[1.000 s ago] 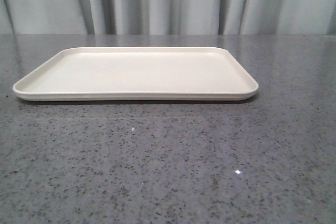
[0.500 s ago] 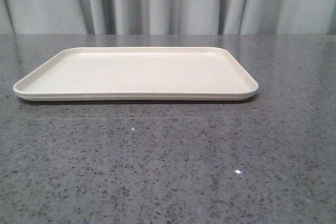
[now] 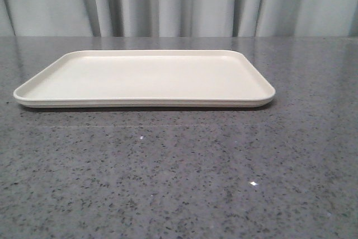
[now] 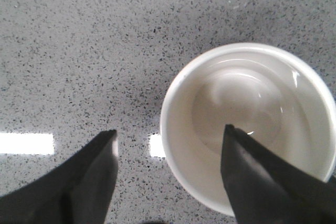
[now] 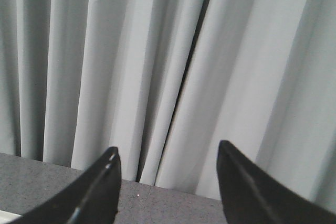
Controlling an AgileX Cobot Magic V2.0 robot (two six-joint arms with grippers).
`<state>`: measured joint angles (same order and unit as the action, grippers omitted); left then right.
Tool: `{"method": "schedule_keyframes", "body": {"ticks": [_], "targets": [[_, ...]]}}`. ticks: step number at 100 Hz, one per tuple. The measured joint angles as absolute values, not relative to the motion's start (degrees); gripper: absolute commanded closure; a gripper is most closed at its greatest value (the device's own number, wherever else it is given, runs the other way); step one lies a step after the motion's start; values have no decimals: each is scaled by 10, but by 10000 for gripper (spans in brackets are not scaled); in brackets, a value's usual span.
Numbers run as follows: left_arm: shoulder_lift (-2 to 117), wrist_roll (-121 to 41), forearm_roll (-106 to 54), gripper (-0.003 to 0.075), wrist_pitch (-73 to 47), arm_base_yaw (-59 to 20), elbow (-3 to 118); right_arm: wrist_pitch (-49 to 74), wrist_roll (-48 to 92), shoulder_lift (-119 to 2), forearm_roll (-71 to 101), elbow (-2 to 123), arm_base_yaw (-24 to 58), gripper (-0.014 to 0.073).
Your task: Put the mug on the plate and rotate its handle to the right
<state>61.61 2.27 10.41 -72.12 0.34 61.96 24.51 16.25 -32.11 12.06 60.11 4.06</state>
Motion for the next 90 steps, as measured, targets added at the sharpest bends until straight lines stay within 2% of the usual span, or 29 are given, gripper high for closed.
{"method": "schedule_keyframes", "body": {"ticks": [62, 90], "targets": [[684, 23, 101, 291, -716, 3, 620, 251, 162, -321, 121, 601, 41, 170], [684, 23, 101, 353, -716, 3, 620, 252, 162, -321, 121, 589, 41, 170]]}}
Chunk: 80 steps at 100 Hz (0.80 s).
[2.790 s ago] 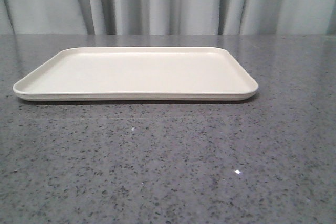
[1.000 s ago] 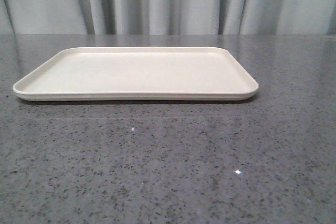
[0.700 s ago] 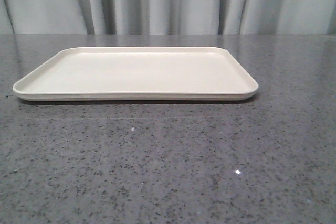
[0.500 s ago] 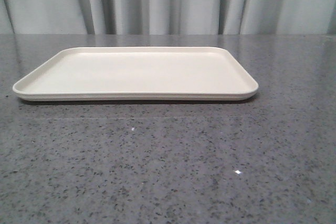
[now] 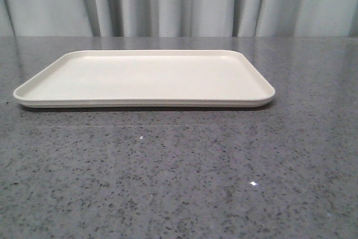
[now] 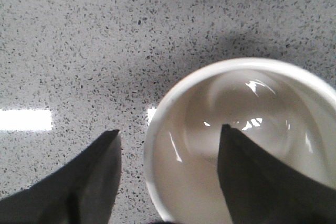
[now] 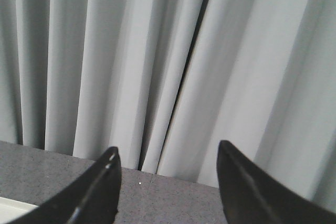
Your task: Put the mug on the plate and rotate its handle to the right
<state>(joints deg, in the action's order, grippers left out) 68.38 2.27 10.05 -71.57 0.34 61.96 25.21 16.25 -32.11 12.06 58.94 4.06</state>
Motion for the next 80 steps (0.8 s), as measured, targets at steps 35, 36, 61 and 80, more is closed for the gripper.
{"method": "schedule_keyframes", "body": {"ticks": [35, 36, 61, 80], "targets": [[684, 22, 101, 448, -695, 3, 598, 251, 162, -321, 121, 588, 41, 170], [684, 22, 101, 453, -694, 3, 595, 251, 162, -321, 121, 588, 41, 170], [684, 19, 99, 739, -664, 3, 555, 250, 162, -321, 121, 588, 41, 170], [673, 15, 92, 740, -651, 3, 559, 248, 162, -321, 121, 588, 41, 170]]}}
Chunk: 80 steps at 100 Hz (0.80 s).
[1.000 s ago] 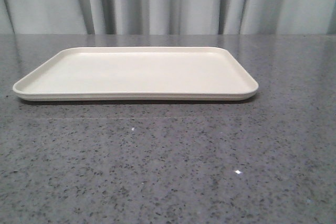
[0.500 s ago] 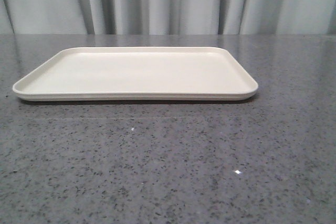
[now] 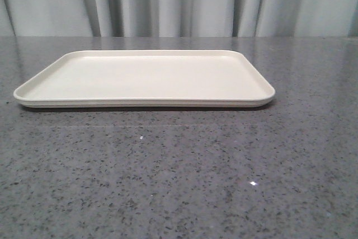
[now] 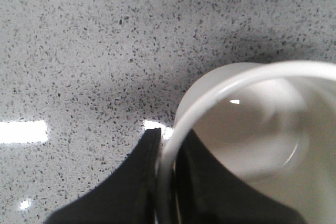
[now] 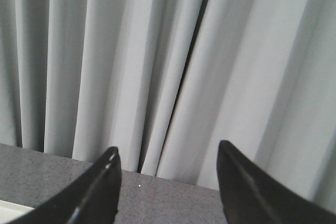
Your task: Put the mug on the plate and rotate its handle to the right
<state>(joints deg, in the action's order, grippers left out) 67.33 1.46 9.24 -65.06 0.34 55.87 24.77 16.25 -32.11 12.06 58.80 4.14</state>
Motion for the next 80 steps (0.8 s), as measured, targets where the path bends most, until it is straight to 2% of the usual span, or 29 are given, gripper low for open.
{"method": "schedule_keyframes", "body": {"ticks": [30, 80], "targets": [[672, -3, 72, 740, -673, 3, 626, 240, 162, -321, 121, 588, 41, 170], [700, -72, -94, 741, -725, -3, 881, 240, 162, -321, 121, 588, 41, 170]]}}
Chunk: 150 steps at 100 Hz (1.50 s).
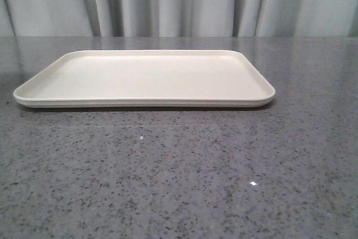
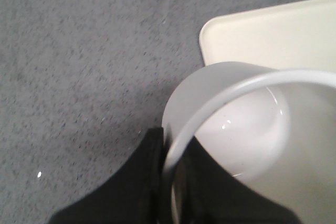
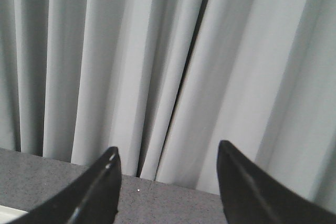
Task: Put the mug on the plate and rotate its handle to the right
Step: 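Lower the white mug onto the cream tray with the left gripper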
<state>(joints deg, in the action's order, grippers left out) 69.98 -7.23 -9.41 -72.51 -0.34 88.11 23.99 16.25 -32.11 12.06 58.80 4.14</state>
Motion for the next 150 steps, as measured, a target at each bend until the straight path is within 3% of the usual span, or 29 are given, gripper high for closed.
{"method": "schedule_keyframes", "body": {"ticks": [30, 63, 150], "targets": [[799, -79, -106, 741, -727, -140, 1009, 240, 162, -321, 121, 588, 41, 170], [934, -79, -93, 740, -727, -259, 1033, 248, 162, -321, 121, 588, 41, 170], [1072, -80, -75, 740, -671, -285, 1033, 268, 162, -321, 121, 588, 41, 170]]}}
